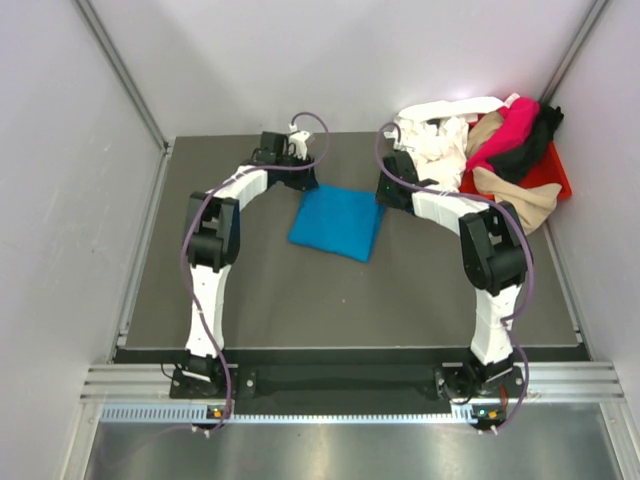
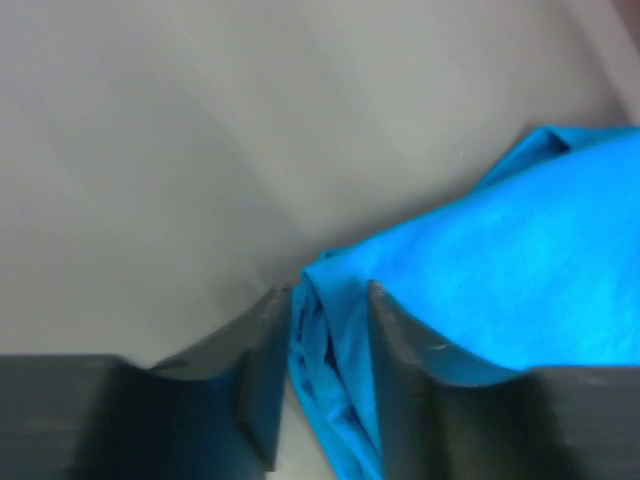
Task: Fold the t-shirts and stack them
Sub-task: Fold the tshirt, then neatly place the folded tshirt to the corner, then reset both grippers
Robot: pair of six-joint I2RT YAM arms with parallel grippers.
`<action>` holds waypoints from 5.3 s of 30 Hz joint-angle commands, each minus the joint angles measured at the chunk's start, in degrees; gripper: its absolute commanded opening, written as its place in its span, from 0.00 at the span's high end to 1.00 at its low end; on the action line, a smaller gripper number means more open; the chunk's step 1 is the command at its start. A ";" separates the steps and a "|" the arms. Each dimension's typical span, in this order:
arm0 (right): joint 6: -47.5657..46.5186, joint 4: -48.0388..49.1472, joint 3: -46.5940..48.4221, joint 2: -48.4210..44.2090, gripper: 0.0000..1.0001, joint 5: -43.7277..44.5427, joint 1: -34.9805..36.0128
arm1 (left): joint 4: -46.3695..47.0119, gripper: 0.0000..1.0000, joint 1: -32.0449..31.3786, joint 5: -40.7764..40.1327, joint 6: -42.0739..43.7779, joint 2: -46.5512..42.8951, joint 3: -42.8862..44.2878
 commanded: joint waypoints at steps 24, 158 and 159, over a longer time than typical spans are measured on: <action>1.16 1.57 -11.34 -13.20 0.37 -3.21 1.65 | 1.72 0.24 1.10 -0.45 -9.83 -16.60 -24.01; -10.97 1.04 -45.43 -60.83 0.12 -1.18 -5.82 | -20.43 0.01 9.63 -15.72 18.64 -63.07 -56.61; -11.23 1.30 -45.79 -61.01 0.12 -1.54 -5.82 | -20.08 0.01 9.63 -16.35 18.55 -64.39 -59.06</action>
